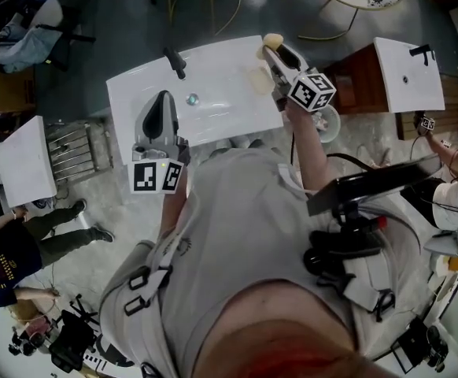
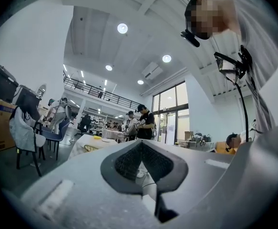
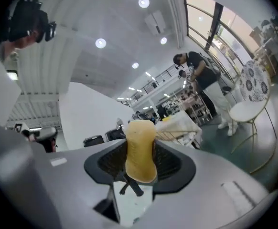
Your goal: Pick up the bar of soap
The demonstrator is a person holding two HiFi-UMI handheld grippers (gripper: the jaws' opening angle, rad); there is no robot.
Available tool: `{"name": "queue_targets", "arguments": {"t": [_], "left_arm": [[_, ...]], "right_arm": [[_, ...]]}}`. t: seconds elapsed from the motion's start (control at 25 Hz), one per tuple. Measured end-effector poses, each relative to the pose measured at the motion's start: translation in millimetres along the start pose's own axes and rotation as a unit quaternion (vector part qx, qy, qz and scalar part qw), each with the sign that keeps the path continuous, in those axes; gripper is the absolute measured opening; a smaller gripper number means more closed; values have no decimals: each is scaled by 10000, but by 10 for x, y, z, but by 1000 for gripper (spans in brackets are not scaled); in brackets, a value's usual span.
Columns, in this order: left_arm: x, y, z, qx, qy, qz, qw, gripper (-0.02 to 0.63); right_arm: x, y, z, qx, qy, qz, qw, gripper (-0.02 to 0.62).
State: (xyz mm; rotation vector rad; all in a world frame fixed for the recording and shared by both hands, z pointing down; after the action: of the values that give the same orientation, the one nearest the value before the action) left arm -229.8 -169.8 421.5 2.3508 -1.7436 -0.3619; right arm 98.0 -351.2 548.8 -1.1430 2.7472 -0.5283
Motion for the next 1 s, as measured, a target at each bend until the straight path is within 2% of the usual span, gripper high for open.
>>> {"name": "queue_targets", "arguments": {"t": [0.12,0.28,0.4,0.48,0.72,1.0], "left_arm": [[54,-60,128,125,-204,-104,9997,-2],[88,-107,339,306,-526,-310,9977,-2],[103,-99,404,377,-640,-404,9964,-2],[112,-90,396,381,-640,-434,9963,-2],[103,-57,311,289,-488,-473,9973,-2],[78,-25,235,247,-388,-494,9977,-2]], "right_arm": [[-131,358,608,-356,-638,437,9964,172],[-320,840,1306,-868,-1366,900,9827,172],[-394,1067,1598,-1317,-1596,1001,9732,172],[-403,1117,1656,-1422,-1634,1004,9711,172],[-330,1082,1506,-1313,-1334,897,9782,172],[55,783,1008,-1398,-189,471,9889,172]]}}
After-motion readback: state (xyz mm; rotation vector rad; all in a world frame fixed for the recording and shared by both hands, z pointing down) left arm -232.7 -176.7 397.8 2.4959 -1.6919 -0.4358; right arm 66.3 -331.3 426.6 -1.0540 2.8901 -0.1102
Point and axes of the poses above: the fingertips, and each gripper's own axes: x forward along the fingers, y to its left, z out of its top, the point moved 10 cm from there along -x, backward along the fingers, and after that the axes turned 8 degrees about -x, right-handed, at the moved point
